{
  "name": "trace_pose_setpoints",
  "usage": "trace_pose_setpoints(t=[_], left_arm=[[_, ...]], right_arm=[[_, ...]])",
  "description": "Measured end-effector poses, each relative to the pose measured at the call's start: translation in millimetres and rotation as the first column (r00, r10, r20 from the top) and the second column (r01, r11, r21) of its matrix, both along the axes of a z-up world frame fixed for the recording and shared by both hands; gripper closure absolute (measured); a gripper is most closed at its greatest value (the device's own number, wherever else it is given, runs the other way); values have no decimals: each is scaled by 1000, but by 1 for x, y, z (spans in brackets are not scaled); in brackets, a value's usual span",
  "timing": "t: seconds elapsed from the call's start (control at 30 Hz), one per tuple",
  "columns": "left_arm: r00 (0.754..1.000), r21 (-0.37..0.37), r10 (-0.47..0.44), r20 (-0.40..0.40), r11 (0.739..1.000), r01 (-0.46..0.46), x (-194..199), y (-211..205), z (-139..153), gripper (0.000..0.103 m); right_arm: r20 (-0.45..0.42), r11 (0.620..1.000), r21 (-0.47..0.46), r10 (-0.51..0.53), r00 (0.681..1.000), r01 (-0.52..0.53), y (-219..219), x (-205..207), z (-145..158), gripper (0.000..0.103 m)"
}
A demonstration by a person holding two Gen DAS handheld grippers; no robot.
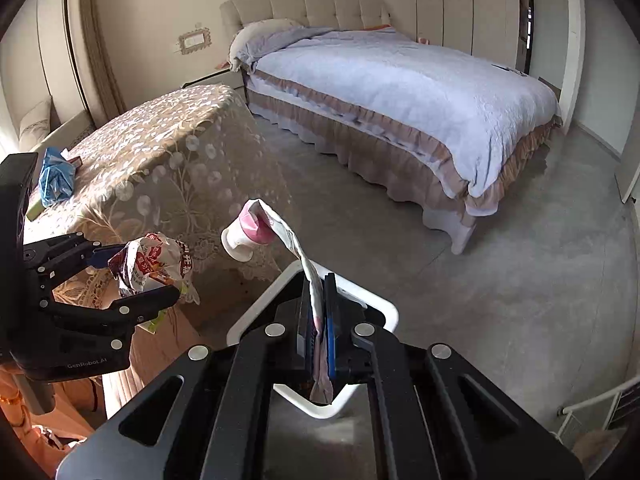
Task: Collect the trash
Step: 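Carry both wrappers to the white bin and open both tools over it, then move both tools back over the table toward the remaining trash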
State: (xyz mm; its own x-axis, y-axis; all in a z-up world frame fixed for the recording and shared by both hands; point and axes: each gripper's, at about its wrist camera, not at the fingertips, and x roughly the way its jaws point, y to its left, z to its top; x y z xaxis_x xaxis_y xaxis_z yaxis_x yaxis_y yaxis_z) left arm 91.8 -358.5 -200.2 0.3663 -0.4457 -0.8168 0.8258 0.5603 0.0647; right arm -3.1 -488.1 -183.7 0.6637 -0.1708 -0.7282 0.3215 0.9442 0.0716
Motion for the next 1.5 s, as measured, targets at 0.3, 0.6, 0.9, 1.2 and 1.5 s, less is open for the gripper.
trace_pose_setpoints(t=[0.3,0.6,0.9,1.2,1.5], left_arm=[[991,125,-59,-120,989,74,19,-39,-58,40],[976,267,-111,-186,950,159,23,-57,-106,5],[978,256,-134,-161,951,173,19,-57,-99,5],[992,187,-102,-74,976,115,16,-30,-57,5],[996,76,0,94,997,-7,15,14,9,5]], right_arm=[[-197,999,38,-1,980,8,-18,18,-71,97],[-326,985,-122,77,942,-122,-17,22,-112,4],[-318,969,-185,100,943,-165,-10,30,-110,4],[-229,965,-207,114,967,-163,1,34,-76,4],[-70,953,-249,157,985,-170,32,35,-20,4]])
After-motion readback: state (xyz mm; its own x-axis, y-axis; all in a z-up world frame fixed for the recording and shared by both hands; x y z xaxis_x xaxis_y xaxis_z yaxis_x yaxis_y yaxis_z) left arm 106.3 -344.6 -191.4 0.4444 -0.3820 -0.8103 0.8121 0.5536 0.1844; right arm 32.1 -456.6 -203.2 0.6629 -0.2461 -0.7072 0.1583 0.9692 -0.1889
